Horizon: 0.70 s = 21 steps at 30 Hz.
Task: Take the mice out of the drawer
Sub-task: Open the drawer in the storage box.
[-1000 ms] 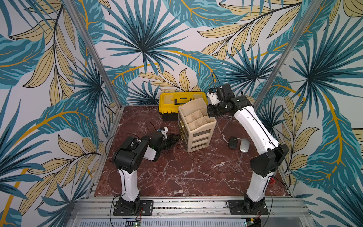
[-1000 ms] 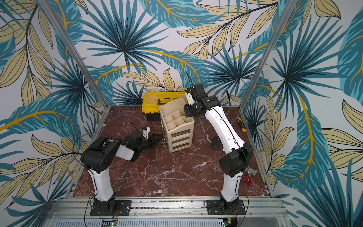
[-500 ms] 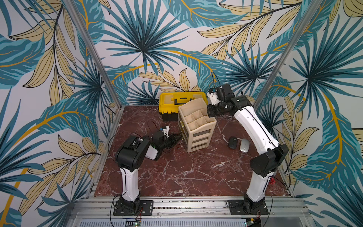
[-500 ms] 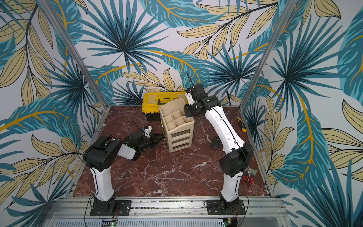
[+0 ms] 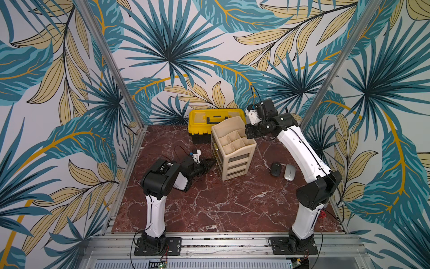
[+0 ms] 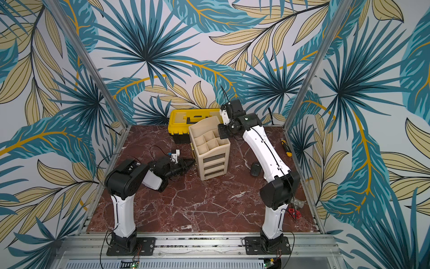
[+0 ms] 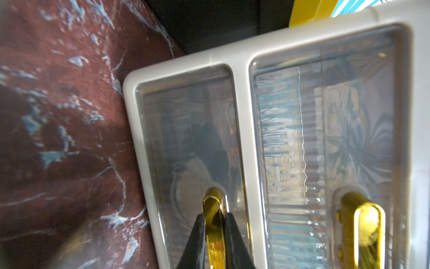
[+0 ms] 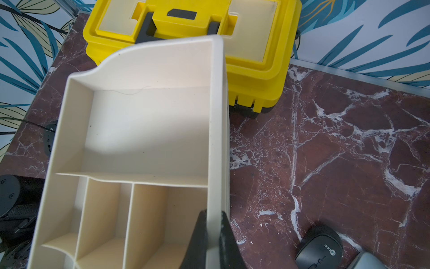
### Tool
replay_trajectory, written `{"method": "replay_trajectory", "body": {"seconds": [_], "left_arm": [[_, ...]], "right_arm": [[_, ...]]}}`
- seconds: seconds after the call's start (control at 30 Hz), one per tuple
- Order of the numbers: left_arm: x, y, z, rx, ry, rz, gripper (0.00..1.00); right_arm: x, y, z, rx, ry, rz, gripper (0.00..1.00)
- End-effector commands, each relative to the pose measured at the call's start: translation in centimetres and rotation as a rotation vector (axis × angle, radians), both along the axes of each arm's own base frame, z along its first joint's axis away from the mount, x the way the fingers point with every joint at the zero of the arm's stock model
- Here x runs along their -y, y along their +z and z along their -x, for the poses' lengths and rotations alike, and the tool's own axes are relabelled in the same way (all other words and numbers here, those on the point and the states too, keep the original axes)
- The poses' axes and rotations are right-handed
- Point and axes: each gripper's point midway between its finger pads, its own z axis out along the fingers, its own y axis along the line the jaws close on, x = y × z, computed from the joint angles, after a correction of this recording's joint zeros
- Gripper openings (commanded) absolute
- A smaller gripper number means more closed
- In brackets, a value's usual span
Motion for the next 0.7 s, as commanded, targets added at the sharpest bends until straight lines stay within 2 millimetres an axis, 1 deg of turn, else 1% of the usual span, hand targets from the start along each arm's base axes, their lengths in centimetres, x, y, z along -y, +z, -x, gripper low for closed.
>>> {"method": "replay_trajectory", "body": {"seconds": [0.0,0.13,0.3,0.47,0.57,0.67], "left_arm": [[-0.2,-0.3,1.0,0.026,-0.010,-0.075,0.04],[-0.8,-0.4,2.4,0.015,-0.015,-0.103,0.04],[-1.8,-0.9,3.6,-0.001,0.006,-0.106,0.03],[-2.6,-1.2,4.3,-0.005,0.005,-0.108,0.03],[-2.8,-1.0,4.4,0.001,0.008,-0.105,0.03],[-2.9,-0.7,4.5,0.001,-0.007,-0.100,0.03]], "right_arm": [[0.0,-7.5,2.8,-0.254,0.034,0.118,0.00],[0.2,-7.4,2.6,-0.246,0.027,0.125,0.00],[0.5,-7.4,2.3,-0.238,0.016,0.141,0.00],[1.6,-6.9,1.5,-0.200,-0.036,0.174,0.00],[1.7,-6.4,1.4,-0.179,-0.042,0.170,0.00],[1.9,-6.3,1.2,-0.170,-0.044,0.179,0.00]]}}
